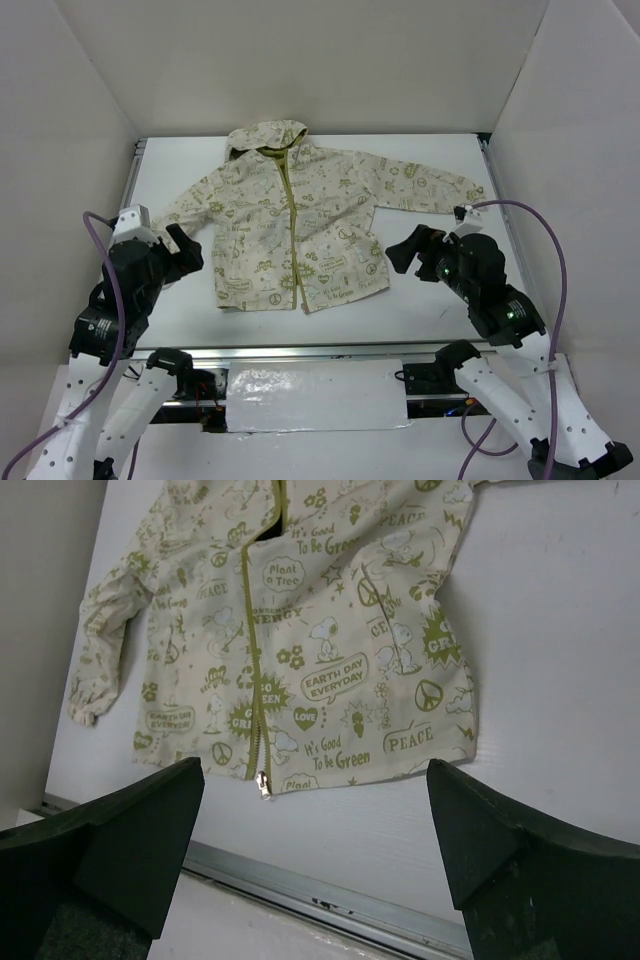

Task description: Zip up the jacket

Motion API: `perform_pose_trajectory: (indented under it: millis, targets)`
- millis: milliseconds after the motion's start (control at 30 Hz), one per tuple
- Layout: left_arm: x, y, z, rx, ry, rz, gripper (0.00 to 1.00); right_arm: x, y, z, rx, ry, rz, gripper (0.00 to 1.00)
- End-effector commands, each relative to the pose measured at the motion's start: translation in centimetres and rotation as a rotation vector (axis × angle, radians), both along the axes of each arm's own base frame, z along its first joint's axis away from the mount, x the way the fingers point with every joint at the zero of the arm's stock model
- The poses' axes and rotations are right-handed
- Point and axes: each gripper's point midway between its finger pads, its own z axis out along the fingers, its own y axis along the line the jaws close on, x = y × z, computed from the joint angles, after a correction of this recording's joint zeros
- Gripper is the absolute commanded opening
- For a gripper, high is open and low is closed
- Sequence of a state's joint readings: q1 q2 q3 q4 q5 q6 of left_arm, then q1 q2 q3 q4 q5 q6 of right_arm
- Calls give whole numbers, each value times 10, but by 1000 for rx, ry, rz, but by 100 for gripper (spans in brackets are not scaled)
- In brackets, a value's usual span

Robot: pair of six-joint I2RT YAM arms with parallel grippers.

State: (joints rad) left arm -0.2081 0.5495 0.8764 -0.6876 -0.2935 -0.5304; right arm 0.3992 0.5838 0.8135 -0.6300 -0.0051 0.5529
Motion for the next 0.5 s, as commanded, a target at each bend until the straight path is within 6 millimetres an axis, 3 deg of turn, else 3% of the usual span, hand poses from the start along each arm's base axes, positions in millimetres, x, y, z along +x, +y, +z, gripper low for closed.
perform_pose_trajectory:
  millis: [0,233,333,467]
  targets:
    - [6,-4,9,-14,-30,-15,99,2,2,11,-4,-17,15,100]
    - [9,-7,5,-14,-12,-27,100,-1,27,4,11,-4,167,100]
    - [10,-8,3,-12,-1,-35,99,-1,47,-6,33,54,250,100]
    - [10,-8,1,-11,5,-35,99,-1,93,-30,0,146,369,100]
